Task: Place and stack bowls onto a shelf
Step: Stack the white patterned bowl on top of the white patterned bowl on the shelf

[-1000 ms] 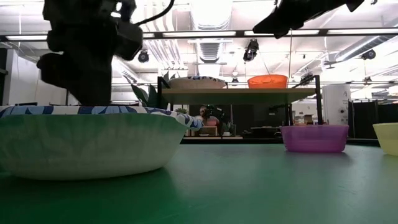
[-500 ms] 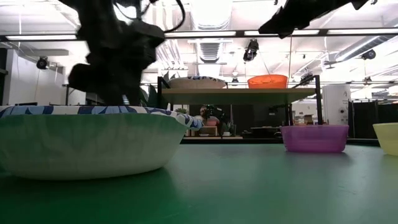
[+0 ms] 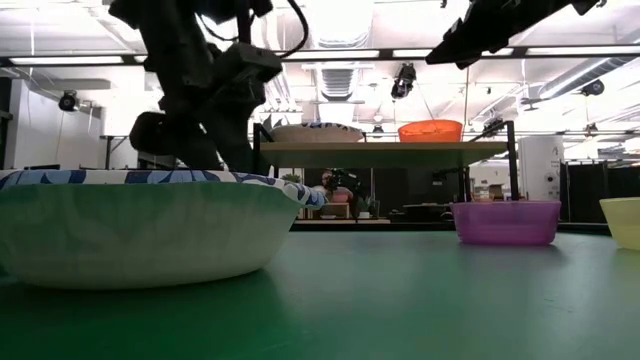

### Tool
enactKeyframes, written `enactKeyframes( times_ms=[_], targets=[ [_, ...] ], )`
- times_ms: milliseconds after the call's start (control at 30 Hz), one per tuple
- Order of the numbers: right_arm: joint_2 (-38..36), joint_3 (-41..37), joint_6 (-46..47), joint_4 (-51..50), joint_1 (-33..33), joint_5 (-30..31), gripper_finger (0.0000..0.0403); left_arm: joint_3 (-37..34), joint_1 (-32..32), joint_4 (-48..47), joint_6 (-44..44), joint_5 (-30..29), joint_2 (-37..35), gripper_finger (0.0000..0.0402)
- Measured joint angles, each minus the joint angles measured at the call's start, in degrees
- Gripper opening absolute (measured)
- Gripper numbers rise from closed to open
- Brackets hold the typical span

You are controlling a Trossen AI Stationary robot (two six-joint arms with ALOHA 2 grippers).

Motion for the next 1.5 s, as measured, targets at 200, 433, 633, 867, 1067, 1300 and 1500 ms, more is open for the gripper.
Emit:
enactKeyframes(
  times_ms=[200,433,633,867,1067,1300,1500],
  targets=[
    [0.0,-0.51,0.42,-0.03,-0.01,0.0,0.0052,-0.02,0.0,1.94,0.2,0.0,4.33,0.0149],
    [0.0,-0.61,0.53,0.01,0.01,0.02,0.0052,0.01,-0.13,2.11,0.2,0.04,5.84,0.0149],
    [0.0,-0.61,0.53,0.04,-0.01,0.15,0.0052,0.28,-0.39,1.97,0.52,0.04,5.86,0.0126],
    [0.0,-0.61,0.53,0.06,0.01,0.17,0.0052,0.33,-0.39,1.83,2.1,-0.02,5.92,0.0029],
    [0.0,-0.61,0.53,0.06,-0.01,0.16,0.0052,1.08,-1.27,0.46,4.48,0.23,4.87,0.0008],
    [0.0,-0.61,0.48,0.06,-0.01,0.17,0.0052,10.98,-3.1,-13.51,16.01,0.29,3.91,0.0001],
    [0.0,-0.61,1.03,0.08,0.0,0.17,0.0052,22.68,-4.33,-23.41,28.88,-3.02,3.93,0.0001]
  ],
)
